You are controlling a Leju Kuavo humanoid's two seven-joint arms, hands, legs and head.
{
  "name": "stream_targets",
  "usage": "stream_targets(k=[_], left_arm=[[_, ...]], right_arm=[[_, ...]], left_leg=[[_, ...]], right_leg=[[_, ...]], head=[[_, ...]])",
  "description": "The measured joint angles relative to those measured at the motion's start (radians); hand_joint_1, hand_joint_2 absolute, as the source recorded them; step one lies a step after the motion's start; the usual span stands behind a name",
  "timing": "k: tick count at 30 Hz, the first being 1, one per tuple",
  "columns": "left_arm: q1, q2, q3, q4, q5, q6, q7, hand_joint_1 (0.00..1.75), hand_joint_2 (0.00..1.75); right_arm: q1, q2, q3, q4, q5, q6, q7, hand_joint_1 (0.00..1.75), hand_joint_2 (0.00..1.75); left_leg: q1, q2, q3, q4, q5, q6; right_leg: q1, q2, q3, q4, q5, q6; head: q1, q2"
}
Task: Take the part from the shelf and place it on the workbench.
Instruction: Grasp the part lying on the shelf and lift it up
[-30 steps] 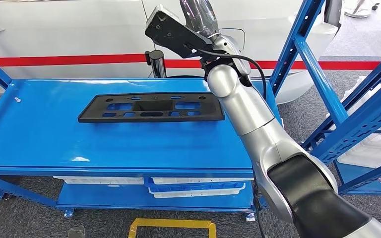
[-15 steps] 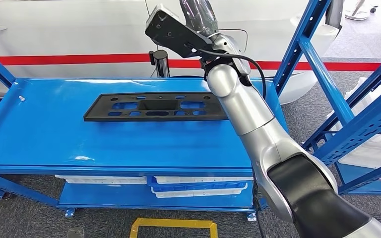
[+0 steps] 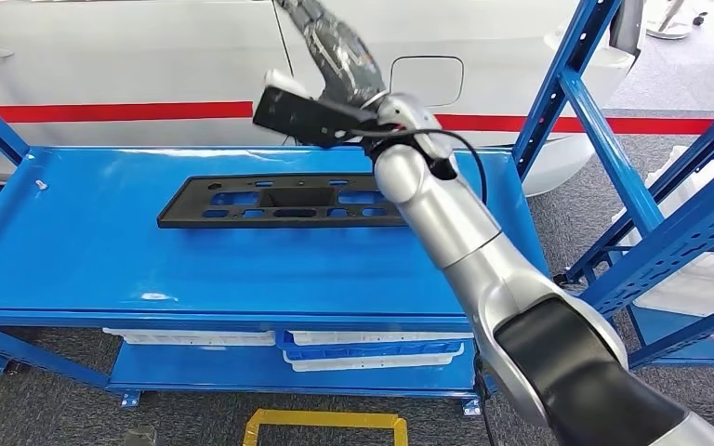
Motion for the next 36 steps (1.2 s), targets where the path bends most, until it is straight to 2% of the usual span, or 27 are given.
stream_targets(k=[5,10,15,21,28,31,36], left_arm=[[0.0,-0.003,0.0,0.0,-0.021,0.018,-0.006,0.0,0.0],[-0.001,-0.007,-0.003,0.0,-0.051,0.012,0.004,0.0,0.0],[-0.005,-0.014,-0.011,0.0,-0.073,0.001,0.019,0.0,0.0],[-0.015,-0.024,-0.025,0.001,-0.095,-0.003,0.037,0.0,0.0],[-0.023,-0.032,-0.035,0.001,-0.108,-0.006,0.048,0.0,0.0],[-0.028,-0.039,-0.036,0.001,-0.117,-0.011,0.055,0.0,0.0],[-0.037,-0.057,-0.035,0.002,-0.122,-0.014,0.06,0.0,0.0]], right_arm=[[0.153,-0.005,0.109,0.027,0.064,-0.022,-0.015,0.0,1.75],[0.27,-0.02,0.199,-0.008,0.108,-0.016,0.049,0.0,1.75],[0.326,-0.036,0.237,-0.067,0.14,-0.003,0.098,0.0,1.75],[0.35,-0.045,0.25,-0.102,0.185,0.023,0.15,0.0,1.75],[0.347,-0.037,0.264,-0.1,0.24,0.045,0.171,0.0,1.75],[0.31,0.0,0.273,-0.063,0.295,0.055,0.193,0.0,1.75],[0.231,0.102,0.284,0.084,0.34,0.027,0.204,0.0,1.75]], left_leg=[[0.001,0.0,0.0,0.0,0.0,0.0],[0.001,0.0,0.0,0.0,-0.001,0.0],[0.0,0.0,0.0,0.0,-0.001,0.0],[0.0,0.0,0.0,0.0,-0.001,0.0],[0.0,0.0,0.0,0.0,-0.001,0.0],[0.0,0.001,0.0,0.0,-0.001,0.0],[0.0,0.002,0.0,0.0,-0.001,0.0]], right_leg=[[0.0,0.0,0.0,0.0,0.0,0.0],[0.0,0.0,-0.001,0.0,0.0,0.0],[0.0,0.0,-0.001,-0.001,0.0,0.0],[-0.002,0.0,-0.001,-0.001,0.0,0.0],[-0.002,0.0,-0.001,-0.001,0.0,0.0],[-0.002,0.0,-0.001,0.0,0.0,0.0],[-0.002,0.0,-0.001,0.0,0.0,0.0]], head=[[0.0,0.0],[0.0,0.0],[0.0,0.0],[0.0,0.0],[0.0,0.0],[0.0,0.0],[0.0,0.0]])
